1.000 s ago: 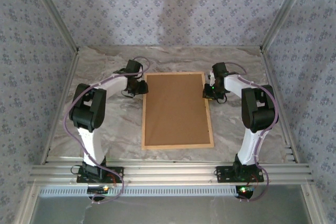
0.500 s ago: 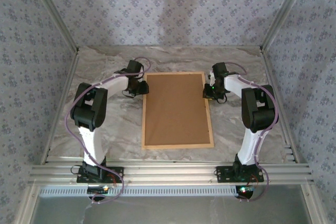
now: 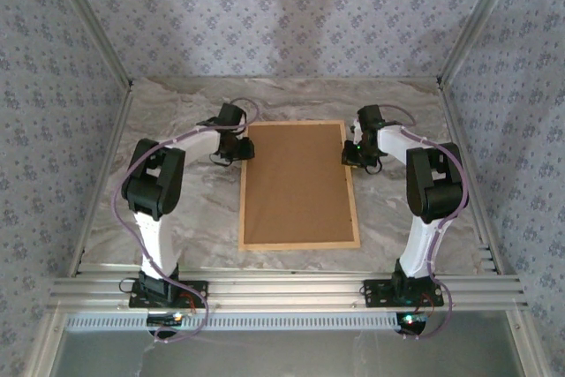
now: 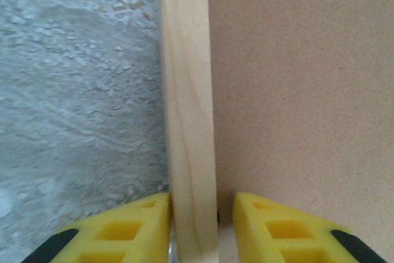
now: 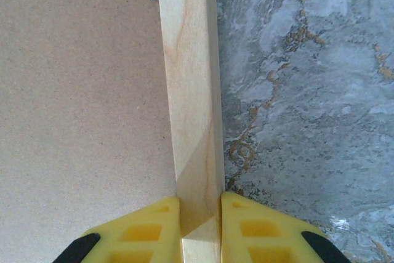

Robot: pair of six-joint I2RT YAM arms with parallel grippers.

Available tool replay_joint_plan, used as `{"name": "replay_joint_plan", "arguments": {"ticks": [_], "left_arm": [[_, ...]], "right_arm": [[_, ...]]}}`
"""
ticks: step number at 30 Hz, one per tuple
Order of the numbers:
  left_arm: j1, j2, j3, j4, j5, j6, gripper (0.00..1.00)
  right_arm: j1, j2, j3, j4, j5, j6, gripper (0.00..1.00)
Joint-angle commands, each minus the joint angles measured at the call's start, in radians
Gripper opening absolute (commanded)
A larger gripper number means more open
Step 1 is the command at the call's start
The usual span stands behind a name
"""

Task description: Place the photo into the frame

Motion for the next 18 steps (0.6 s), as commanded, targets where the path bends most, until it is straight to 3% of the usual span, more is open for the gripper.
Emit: {"name": "replay_joint_plan", "arguments": {"ticks": [1,8,18], "left_arm": [[-0.03,0.074,-0.024,-0.047,0.03,0.018,0.33],[-0.027,0.052,0.01,-0.075,0.0,0.03,0.37],[0.029,-0.063,0.05,-0.059,0.0,0.016,0.54]], "right_arm": [[0.005,0.036,-0.004,0.003,0.017,-0.011,0.2],[0.01,0.035,-0.004,-0.007,0.021,-0.016,0.2],[0.007,0.033,-0.007,-0.009,0.023,-0.019,0.19]]}}
